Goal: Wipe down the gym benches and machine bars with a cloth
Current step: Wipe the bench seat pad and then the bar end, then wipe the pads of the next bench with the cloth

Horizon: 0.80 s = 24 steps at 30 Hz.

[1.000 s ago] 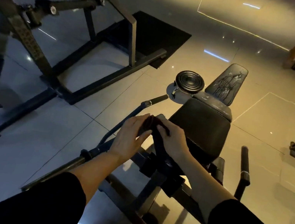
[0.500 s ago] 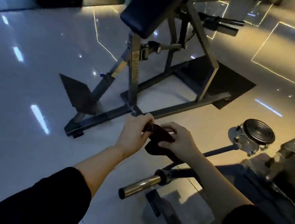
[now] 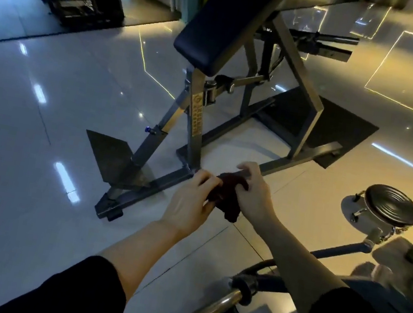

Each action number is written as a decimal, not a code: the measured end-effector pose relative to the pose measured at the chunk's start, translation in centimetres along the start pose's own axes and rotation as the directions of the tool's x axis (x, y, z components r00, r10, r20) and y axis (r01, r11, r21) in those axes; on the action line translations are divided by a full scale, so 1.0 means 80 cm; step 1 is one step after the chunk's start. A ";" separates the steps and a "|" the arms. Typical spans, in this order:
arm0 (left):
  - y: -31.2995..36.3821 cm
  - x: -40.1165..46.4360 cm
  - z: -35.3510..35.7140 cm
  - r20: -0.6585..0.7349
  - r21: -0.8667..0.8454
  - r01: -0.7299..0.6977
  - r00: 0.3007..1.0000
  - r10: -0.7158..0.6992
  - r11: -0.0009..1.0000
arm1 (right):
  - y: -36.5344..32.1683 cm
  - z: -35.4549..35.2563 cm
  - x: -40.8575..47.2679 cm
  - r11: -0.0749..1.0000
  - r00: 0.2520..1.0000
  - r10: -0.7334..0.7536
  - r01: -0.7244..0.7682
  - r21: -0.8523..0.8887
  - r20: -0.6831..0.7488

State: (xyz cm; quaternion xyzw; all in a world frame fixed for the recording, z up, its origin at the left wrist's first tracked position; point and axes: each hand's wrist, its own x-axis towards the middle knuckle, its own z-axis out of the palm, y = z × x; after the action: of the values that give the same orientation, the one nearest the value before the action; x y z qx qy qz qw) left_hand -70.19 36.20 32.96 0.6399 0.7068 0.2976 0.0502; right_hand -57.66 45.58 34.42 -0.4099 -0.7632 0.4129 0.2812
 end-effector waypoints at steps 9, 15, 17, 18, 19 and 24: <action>-0.059 0.132 0.062 0.151 -0.166 -0.283 0.940 0.307 0.945 | 0.025 -0.038 0.087 0.994 0.943 0.090 -0.066 0.084 -0.321; -0.122 0.221 0.057 0.211 -0.317 -0.408 0.850 0.483 0.856 | 0.036 -0.034 0.109 0.939 0.716 0.314 -0.329 0.095 -0.624; -0.129 0.244 0.052 0.235 -0.356 -0.426 0.821 0.521 0.832 | 0.032 -0.033 0.108 0.906 0.644 0.373 -0.408 0.112 -0.668; -0.127 0.254 0.053 0.248 -0.383 -0.431 0.804 0.540 0.817 | 0.028 -0.032 0.106 0.891 0.610 0.394 -0.437 0.123 -0.688; -0.121 0.264 0.056 0.256 -0.415 -0.436 0.786 0.563 0.798 | 0.025 -0.032 0.103 0.875 0.577 0.411 -0.468 0.127 -0.706; -0.049 0.281 0.105 0.267 -0.592 -0.445 0.678 0.684 0.672 | 0.021 -0.056 0.061 0.794 0.464 0.441 -0.601 0.093 -0.768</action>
State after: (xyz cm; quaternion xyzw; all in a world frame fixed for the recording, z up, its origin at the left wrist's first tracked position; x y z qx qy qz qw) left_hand -73.73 60.16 31.15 0.8500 0.3326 0.2992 0.2782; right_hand -56.01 52.07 35.69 -0.7815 -0.4456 0.1931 0.3917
